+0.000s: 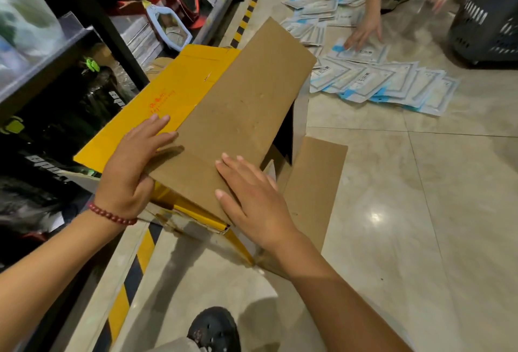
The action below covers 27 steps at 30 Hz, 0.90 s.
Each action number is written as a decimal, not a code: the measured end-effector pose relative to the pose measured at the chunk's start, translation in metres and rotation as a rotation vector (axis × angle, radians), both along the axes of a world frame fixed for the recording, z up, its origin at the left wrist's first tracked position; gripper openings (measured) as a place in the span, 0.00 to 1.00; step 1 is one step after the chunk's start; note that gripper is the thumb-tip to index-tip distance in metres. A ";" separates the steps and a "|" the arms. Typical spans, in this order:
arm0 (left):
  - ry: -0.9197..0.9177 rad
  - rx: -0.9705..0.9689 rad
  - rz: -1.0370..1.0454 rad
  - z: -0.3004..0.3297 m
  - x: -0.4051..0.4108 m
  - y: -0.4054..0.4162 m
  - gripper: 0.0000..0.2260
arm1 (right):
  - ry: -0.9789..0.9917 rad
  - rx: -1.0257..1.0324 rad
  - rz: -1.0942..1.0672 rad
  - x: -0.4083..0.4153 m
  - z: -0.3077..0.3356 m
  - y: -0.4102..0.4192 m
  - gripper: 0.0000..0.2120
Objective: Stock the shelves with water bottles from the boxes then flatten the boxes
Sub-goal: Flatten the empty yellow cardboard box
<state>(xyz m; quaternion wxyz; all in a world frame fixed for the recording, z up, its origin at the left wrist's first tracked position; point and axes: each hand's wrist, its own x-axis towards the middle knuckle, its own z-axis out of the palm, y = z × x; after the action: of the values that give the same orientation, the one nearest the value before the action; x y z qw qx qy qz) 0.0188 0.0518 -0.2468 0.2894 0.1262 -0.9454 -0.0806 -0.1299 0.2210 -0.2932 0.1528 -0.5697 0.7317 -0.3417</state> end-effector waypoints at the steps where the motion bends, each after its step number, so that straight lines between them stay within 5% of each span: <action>1: -0.041 -0.064 -0.012 0.004 0.001 -0.004 0.26 | 0.003 -0.002 -0.004 0.000 -0.001 0.000 0.24; 11: -0.023 -0.235 0.034 0.014 0.006 -0.009 0.13 | 0.049 0.018 -0.017 -0.001 -0.006 0.000 0.32; 14: 0.056 -0.146 0.106 0.023 0.001 0.000 0.15 | 0.084 0.071 0.007 0.000 -0.011 0.002 0.34; 16: -0.055 -0.071 0.130 0.020 -0.009 0.011 0.19 | 0.106 0.085 0.025 0.001 -0.010 0.003 0.33; 20: -0.595 0.093 0.193 -0.008 -0.026 0.022 0.32 | 0.134 0.120 0.056 -0.004 0.001 0.009 0.22; 27: -0.655 0.187 0.245 -0.029 -0.030 0.019 0.33 | 0.233 0.219 0.001 -0.015 0.025 0.033 0.13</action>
<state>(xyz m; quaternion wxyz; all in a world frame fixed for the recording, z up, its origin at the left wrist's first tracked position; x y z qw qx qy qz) -0.0110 0.0710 -0.2760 -0.0343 0.2836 -0.9544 -0.0869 -0.1447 0.2537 -0.2686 0.1285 -0.5858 0.7770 -0.1914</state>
